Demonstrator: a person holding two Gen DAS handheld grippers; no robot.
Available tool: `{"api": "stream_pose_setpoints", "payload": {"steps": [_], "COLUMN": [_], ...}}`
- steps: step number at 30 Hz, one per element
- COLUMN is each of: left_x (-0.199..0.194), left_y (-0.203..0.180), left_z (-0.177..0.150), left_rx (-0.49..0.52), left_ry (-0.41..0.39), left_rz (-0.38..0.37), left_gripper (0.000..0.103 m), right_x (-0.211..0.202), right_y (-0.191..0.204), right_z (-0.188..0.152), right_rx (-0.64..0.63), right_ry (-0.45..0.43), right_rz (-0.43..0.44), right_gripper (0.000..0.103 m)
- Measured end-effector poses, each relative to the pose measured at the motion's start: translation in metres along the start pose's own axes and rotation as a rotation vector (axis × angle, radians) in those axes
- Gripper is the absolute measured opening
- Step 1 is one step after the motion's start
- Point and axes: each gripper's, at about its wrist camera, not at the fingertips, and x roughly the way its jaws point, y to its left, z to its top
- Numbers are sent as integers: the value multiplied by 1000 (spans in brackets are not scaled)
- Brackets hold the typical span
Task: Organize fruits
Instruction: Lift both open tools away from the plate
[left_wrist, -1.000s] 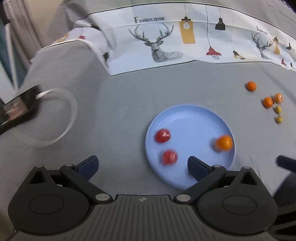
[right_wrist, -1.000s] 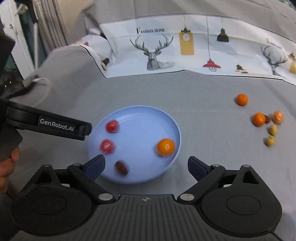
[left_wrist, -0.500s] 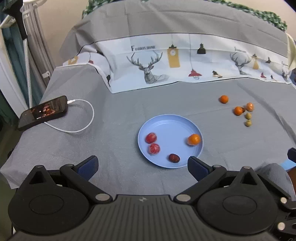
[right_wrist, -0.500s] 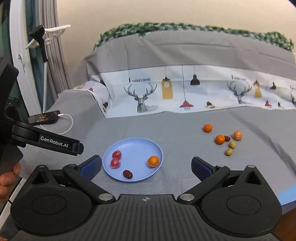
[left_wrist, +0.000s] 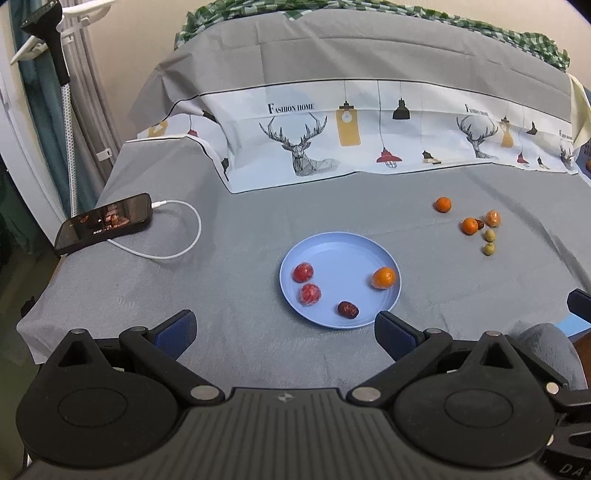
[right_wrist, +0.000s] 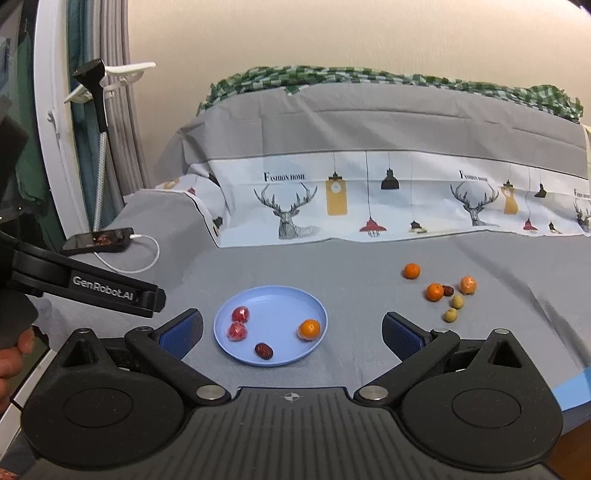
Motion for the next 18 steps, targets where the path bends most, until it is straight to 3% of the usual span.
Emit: {"api": "stream_pose_setpoints", "payload": {"steps": [18], "left_x": [16], "left_y": [4], "left_z": [4], "left_rx": [0], "left_ry": [32], "left_rz": [29], "left_gripper": [102], "right_x": [21], "right_y": [-5], "right_z": [-2], "right_rx": [20], "right_ry": [42], "right_rz": [30], "right_gripper": [102]}}
